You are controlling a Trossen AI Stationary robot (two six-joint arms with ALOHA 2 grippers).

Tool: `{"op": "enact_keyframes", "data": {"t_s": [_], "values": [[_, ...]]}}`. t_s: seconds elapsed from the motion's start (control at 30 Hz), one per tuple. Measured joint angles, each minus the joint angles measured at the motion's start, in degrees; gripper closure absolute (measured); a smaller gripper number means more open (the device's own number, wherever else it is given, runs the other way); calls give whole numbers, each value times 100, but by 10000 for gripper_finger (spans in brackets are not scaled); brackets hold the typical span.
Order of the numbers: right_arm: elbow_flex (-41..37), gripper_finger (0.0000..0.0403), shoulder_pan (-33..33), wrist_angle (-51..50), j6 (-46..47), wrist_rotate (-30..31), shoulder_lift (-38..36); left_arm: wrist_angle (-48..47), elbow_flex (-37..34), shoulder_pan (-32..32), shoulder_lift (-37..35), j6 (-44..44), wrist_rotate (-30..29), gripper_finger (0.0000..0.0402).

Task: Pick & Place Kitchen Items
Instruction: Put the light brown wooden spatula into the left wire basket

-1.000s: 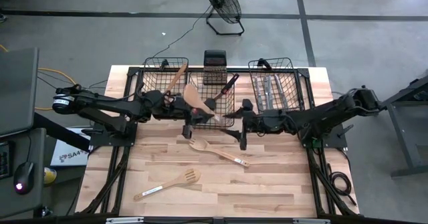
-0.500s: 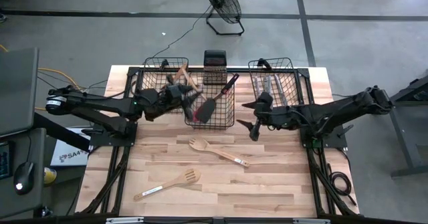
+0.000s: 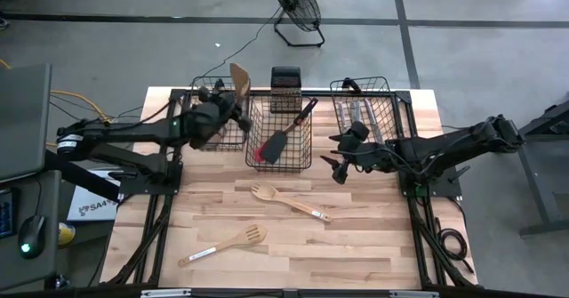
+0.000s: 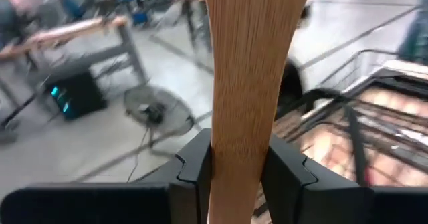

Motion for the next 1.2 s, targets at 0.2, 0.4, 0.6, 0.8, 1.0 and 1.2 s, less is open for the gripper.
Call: {"op": "enact_keyframes", "data": {"t_s": [0.2,0.4,0.6,0.8,1.0,1.2], "values": [[0,96,-105,-168,18,-2,0,-1788,466,890,59,-899,680,311],[0,96,-216,-300,18,-19,0,-3075,663,1695,96,-1812,1492,311],[0,96,-312,-295,18,-50,0,-3653,661,2204,198,-1967,1877,311],[0,96,-360,-294,13,-66,0,-3804,658,2655,439,-1838,2487,311],[0,96,-365,-296,13,-72,2,-4111,658,3172,848,-1846,3197,311],[0,96,-365,-346,13,-76,2,-4288,658,3394,1241,-1838,3524,311]]}}
